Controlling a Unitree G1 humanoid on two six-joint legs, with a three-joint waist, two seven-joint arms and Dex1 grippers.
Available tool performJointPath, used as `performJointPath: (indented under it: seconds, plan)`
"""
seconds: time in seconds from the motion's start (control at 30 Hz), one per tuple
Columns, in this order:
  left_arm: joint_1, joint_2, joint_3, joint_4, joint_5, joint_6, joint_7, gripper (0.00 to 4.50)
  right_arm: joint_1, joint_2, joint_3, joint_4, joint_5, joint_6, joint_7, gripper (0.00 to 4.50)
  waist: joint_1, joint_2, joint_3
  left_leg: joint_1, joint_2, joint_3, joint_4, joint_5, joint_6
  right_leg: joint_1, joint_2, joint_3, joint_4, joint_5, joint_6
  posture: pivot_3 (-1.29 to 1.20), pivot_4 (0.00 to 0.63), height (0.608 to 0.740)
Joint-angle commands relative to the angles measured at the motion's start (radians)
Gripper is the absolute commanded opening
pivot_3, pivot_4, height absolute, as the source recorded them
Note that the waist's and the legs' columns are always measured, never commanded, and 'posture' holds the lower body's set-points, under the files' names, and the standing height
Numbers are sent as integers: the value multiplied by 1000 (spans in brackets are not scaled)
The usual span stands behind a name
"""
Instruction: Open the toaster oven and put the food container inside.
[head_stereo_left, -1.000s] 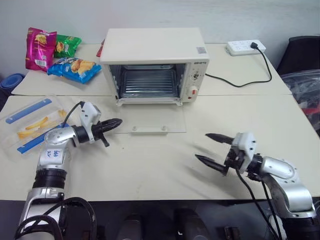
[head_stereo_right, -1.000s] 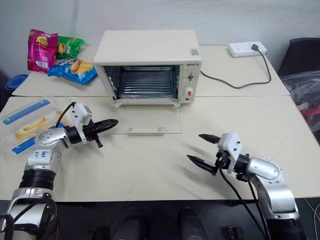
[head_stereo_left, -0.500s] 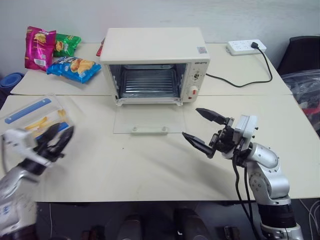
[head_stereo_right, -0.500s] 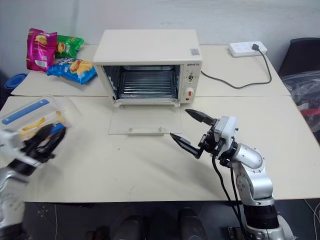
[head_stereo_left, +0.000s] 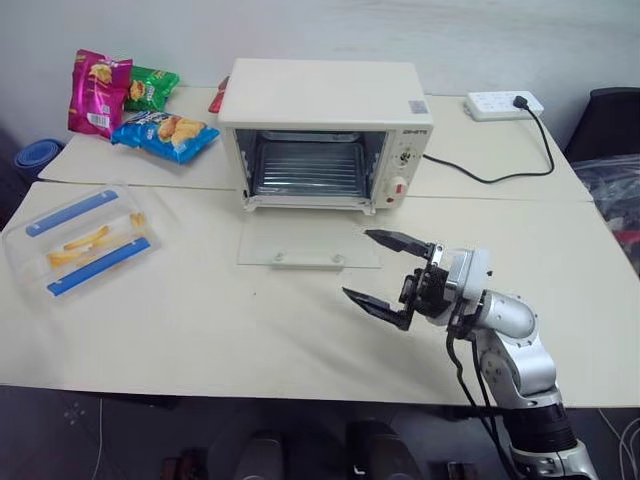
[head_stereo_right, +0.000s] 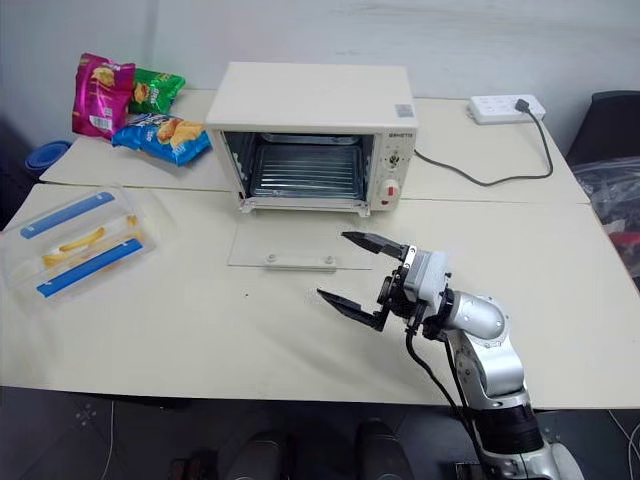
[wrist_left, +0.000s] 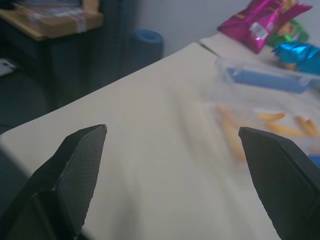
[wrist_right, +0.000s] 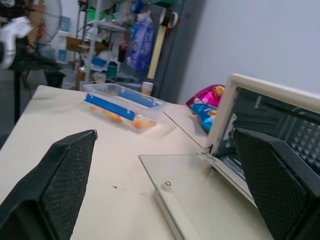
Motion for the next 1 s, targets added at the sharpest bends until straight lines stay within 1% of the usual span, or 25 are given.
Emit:
performJointPath:
  seconds: [0.03,0.07,0.13,0.17,0.2,0.23,0.3,0.4,0.5,0.6,0.7,0.8,0.83,0.9,1.0]
  plan:
    - [-96,209,-83,163,32,222,54,4486,-19,-6,1,-4,2,-20,4,4500,-6,0,0,0,0,0,0,0,0,0,0,0,0,0,0,0,150,740]
    - [-142,265,-125,224,56,253,45,4486,-22,-6,3,-2,1,-20,3,4500,-12,1,1,0,0,0,-1,0,0,0,0,0,-1,0,0,0,150,740]
    - [-241,341,-192,331,81,291,23,4486,-25,-5,6,0,0,-21,0,4500,-17,3,2,0,-2,1,-3,0,0,-1,-1,0,-1,0,0,0,150,740]
    - [-295,367,-229,388,103,292,14,4486,-28,-3,8,1,0,-20,-2,4500,-19,3,2,0,-2,1,-3,0,0,-2,-1,-1,-1,0,0,0,150,740]
    - [-352,396,-305,466,157,286,3,4486,-31,-1,12,2,-1,-20,-5,4500,-21,3,2,-1,-1,2,-4,0,-1,-3,0,-3,0,0,0,0,150,740]
    - [-407,416,-363,537,204,283,7,4486,-34,0,14,1,-1,-18,-9,4500,-22,3,2,-1,-1,3,-5,3,-6,-6,-1,-5,1,0,0,0,150,740]
    - [-491,437,-454,640,274,261,-22,4486,-39,2,16,0,-3,-17,-17,4500,-31,3,2,-3,-1,7,-6,5,-9,-11,-4,-13,3,0,-1,0,150,740]
    - [-620,438,-543,739,328,229,-113,3931,-48,3,10,3,-4,-13,-35,4500,-33,1,1,-3,-1,10,-7,5,-9,-15,-4,-19,7,0,-1,0,150,740]
    - [-719,440,-588,827,376,214,-144,3126,-56,-2,8,7,-4,-13,-42,4500,-30,-1,0,-4,-2,11,-5,5,-9,-15,-5,-20,7,0,-1,0,150,740]
    - [-789,435,-601,917,410,190,-152,2191,-62,-4,5,14,-4,-12,-47,4500,-26,-1,0,-3,-2,12,-3,4,-8,-15,-6,-20,8,0,-1,0,150,740]
    - [-833,437,-620,958,444,165,-186,1349,-65,-7,5,17,-3,-11,-47,4500,-20,-1,0,-3,-2,12,-3,4,-8,-15,-6,-20,8,0,-1,0,150,740]
    - [-872,444,-631,953,459,165,-240,503,-68,-10,-2,22,1,-6,-52,4500,-17,-1,0,-3,-2,12,-2,4,-8,-15,-7,-19,8,0,-1,0,150,740]
    - [-883,448,-646,925,465,176,-264,201,-67,-14,-3,24,0,-5,-49,4500,-17,-1,0,-4,-2,11,-2,4,-8,-14,-7,-19,8,0,-1,0,150,740]
    - [-904,452,-668,856,460,222,-311,153,-63,-21,-5,27,-1,-6,-43,4500,-16,-2,0,-4,-2,10,-1,4,-8,-14,-7,-19,8,0,-1,0,150,740]
    - [-896,447,-706,672,436,336,-381,152,-50,-32,-11,30,-2,-9,-42,4500,-15,-2,0,-5,-3,9,-1,4,-8,-14,-10,-19,8,0,-1,0,150,740]
